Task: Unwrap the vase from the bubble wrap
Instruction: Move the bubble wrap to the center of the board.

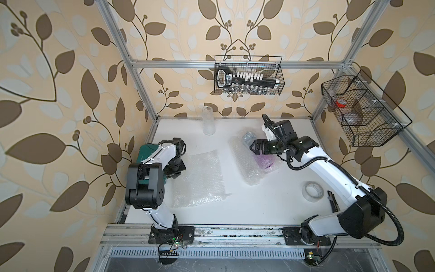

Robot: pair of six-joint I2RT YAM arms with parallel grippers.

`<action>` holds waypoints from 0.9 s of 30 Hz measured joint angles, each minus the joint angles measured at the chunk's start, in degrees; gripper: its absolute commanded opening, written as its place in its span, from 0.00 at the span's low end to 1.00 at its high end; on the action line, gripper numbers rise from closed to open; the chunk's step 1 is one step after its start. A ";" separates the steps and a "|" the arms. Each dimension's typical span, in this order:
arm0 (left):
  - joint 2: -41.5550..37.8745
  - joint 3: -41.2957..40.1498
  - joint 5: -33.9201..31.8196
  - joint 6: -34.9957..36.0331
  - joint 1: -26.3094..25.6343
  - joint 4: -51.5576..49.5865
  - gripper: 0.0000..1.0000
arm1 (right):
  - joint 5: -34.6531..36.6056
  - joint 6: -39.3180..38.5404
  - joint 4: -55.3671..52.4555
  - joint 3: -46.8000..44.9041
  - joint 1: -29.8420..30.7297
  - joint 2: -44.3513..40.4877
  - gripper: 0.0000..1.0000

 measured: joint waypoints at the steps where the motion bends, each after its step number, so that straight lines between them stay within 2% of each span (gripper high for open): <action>1: 0.00 1.20 -0.59 0.85 1.57 -0.17 0.00 | -0.22 -0.02 -0.04 0.09 -0.09 0.17 0.99; 4: 0.00 3.98 -2.16 2.75 4.17 -0.74 0.00 | -0.61 -0.17 -0.37 0.22 -0.31 0.57 0.99; 5: 0.00 4.81 -2.64 3.15 4.39 -1.01 0.09 | -0.61 -0.22 -0.61 0.24 -0.39 0.66 0.99; 6: 0.00 5.62 -3.02 3.72 4.37 -1.31 0.28 | -0.59 -0.24 -0.98 0.33 -0.46 0.79 0.99; 8: 0.00 6.91 -3.80 4.37 4.26 -1.84 0.56 | -0.59 -0.28 -1.86 0.57 -0.68 1.16 0.99; 12: -0.85 7.58 -6.21 5.68 2.38 -2.27 0.90 | -0.52 -0.31 -3.37 0.83 -0.83 2.45 0.99; 13: -1.46 7.63 -7.82 6.08 0.76 -2.45 0.94 | -0.52 -0.33 -3.78 0.85 -0.83 2.93 0.99; 16: -3.08 9.64 -10.12 6.21 -7.30 -3.34 0.98 | -0.61 -0.44 -4.87 1.07 -0.83 5.05 0.99; 18: -4.13 12.22 -7.74 5.92 -12.83 -3.19 0.98 | -0.92 -0.72 -5.44 1.73 -0.83 7.17 0.99; 21: -6.01 14.75 2.45 3.26 -18.71 -1.36 0.98 | -1.66 -1.46 -5.99 4.68 -0.79 11.98 0.99; 23: -6.64 14.97 9.68 0.04 -20.70 0.90 0.99 | -2.32 -1.79 -5.95 7.15 -0.79 15.30 0.99; 27: -2.82 15.34 22.38 -8.83 -25.31 8.70 0.99 | -6.45 -1.03 -3.65 8.11 -1.66 19.02 0.99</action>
